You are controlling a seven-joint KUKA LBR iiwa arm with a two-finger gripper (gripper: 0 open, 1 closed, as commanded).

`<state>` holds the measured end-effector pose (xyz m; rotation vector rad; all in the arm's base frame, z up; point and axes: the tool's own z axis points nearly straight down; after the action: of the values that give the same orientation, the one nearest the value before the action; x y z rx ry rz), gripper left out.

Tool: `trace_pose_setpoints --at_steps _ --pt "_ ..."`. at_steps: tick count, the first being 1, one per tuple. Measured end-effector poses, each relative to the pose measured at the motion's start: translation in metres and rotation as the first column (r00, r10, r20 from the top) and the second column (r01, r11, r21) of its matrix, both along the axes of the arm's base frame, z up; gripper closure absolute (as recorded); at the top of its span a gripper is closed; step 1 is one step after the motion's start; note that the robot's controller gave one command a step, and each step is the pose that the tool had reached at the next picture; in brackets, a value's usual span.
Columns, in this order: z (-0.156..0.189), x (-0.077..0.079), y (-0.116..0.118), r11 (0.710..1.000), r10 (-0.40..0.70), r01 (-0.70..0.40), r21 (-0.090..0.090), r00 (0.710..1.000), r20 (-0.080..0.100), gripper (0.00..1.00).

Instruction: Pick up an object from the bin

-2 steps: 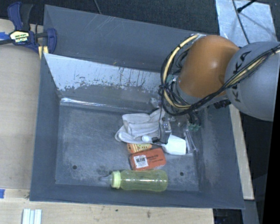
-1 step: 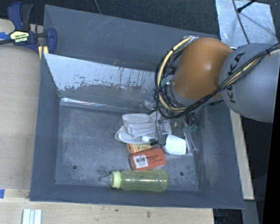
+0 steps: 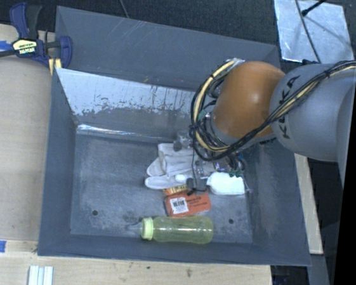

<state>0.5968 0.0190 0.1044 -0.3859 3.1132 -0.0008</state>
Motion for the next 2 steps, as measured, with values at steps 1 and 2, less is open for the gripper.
trace_pose_setpoints --at_steps 1,2 --pt "-0.0249 0.0069 0.0089 0.999 -0.045 0.045 0.004 0.999 0.020 1.00" --pt "-0.0249 0.0069 0.0089 0.999 -0.045 0.045 0.004 0.999 0.020 1.00"
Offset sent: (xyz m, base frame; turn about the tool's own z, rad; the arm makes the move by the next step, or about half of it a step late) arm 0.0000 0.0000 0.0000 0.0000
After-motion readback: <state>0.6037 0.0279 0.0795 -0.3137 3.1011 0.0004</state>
